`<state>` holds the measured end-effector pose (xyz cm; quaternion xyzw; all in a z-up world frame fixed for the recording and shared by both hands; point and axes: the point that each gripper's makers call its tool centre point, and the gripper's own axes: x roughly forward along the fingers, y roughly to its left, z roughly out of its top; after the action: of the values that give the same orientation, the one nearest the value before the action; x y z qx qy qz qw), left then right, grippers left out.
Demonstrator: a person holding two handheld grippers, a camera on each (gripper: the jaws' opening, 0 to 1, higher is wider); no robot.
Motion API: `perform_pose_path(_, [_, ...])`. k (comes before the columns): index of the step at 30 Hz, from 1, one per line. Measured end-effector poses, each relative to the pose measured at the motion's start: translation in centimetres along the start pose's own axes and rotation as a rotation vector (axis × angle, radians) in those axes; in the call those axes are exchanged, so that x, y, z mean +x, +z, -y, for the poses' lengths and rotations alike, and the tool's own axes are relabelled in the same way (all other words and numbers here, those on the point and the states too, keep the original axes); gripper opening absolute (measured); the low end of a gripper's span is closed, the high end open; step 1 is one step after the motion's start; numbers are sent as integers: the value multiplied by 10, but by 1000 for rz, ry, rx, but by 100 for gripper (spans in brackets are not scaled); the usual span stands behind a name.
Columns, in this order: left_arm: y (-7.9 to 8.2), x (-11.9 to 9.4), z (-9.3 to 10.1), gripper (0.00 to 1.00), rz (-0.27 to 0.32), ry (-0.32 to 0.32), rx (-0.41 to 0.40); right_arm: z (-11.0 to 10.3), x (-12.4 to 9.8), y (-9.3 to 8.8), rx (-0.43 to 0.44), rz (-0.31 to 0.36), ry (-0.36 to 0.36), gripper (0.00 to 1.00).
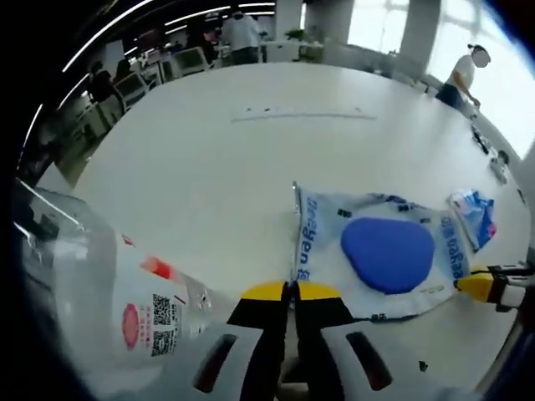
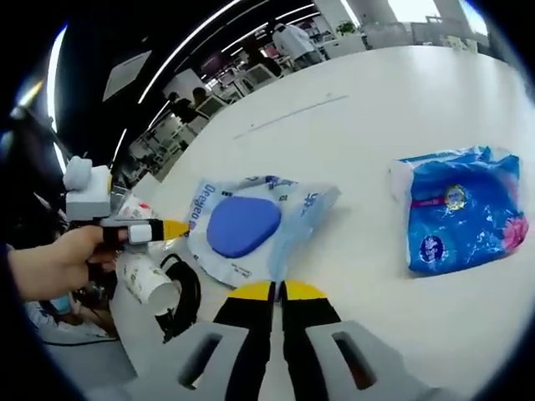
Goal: Arrange the tabletop items into an orderly group along one side of the table until the central work area is clear of visible clutter.
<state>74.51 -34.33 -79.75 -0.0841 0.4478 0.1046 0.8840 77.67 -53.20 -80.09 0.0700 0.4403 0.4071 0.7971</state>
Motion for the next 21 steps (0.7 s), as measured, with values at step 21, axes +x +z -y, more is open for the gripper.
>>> perform_pose_path(21, [7, -18, 46, 0, 50, -131, -36, 33, -29, 41, -303, 38, -153, 0])
